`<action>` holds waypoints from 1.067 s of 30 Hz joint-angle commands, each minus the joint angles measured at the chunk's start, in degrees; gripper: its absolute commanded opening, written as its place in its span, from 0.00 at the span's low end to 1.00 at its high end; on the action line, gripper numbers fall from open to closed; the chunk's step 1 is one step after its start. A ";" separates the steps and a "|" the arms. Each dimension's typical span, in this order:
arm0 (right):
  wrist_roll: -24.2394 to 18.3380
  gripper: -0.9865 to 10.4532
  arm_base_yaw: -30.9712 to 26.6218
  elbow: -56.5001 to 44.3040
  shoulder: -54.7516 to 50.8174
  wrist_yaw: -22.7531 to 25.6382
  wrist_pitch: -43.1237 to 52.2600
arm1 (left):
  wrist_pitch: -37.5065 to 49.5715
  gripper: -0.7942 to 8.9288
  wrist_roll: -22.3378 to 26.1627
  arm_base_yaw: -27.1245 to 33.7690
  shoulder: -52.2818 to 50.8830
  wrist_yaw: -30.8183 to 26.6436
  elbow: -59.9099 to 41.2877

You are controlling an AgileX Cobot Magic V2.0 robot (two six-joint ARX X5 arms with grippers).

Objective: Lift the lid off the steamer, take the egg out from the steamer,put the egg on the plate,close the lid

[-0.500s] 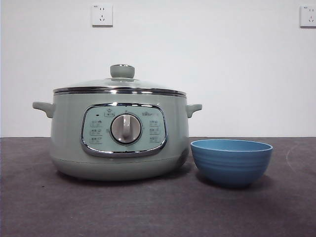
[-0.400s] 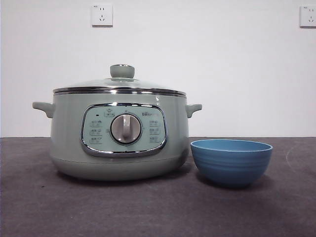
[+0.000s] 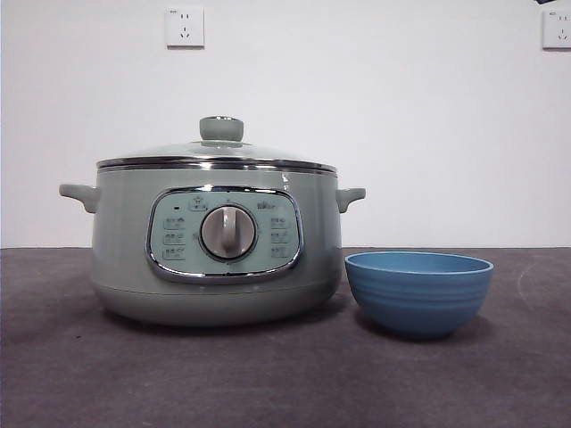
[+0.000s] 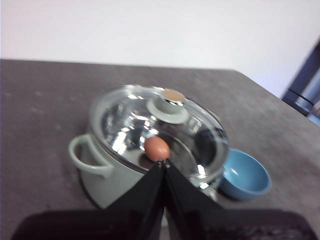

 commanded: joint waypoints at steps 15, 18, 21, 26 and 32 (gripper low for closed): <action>-9.09 0.09 2.01 7.67 6.01 0.09 -13.38 | -7.39 0.08 5.57 0.04 5.29 4.81 6.69; -9.07 0.12 2.01 7.65 6.01 0.07 -13.38 | -7.37 0.13 5.55 0.04 5.29 4.81 6.69; -9.07 0.29 2.01 7.67 6.01 0.09 -13.42 | -7.32 0.43 5.57 0.02 5.29 4.81 6.69; -9.07 0.54 2.01 7.67 6.01 0.35 -13.42 | -7.32 0.63 5.60 0.02 5.31 4.83 6.69; -9.07 0.54 2.01 7.65 6.01 0.37 -13.40 | -7.30 0.63 5.81 0.02 5.31 4.85 6.69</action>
